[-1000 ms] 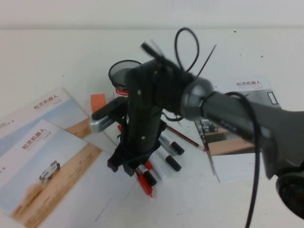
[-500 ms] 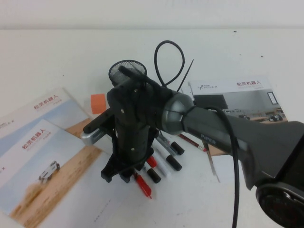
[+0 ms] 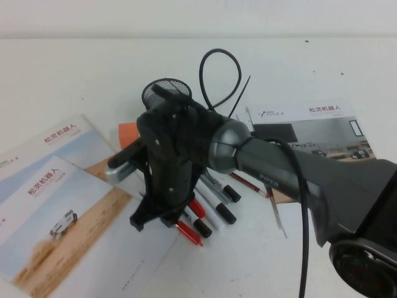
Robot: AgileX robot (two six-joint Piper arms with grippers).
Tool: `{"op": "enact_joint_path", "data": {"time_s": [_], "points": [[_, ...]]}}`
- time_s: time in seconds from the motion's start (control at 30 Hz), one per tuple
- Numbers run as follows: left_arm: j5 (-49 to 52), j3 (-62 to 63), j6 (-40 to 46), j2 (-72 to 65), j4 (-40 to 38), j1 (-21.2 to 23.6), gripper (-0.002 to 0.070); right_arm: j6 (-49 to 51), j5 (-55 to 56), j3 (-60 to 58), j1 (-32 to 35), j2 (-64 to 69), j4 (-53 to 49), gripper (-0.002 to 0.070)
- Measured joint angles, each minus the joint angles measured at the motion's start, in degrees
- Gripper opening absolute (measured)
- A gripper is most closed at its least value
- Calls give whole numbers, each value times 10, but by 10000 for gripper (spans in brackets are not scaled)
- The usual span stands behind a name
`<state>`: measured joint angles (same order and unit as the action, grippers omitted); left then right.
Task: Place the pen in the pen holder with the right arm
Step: Pick up the pen on the table, then place the pen onto the pen holder
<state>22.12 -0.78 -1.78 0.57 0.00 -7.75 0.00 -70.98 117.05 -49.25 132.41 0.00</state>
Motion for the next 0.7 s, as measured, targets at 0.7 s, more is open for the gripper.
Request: {"op": "enact_joint_path", "data": {"time_s": [0.7], "points": [[0, 0, 0, 0, 0, 0, -1, -21, 644, -402, 29, -282, 130, 80]]}}
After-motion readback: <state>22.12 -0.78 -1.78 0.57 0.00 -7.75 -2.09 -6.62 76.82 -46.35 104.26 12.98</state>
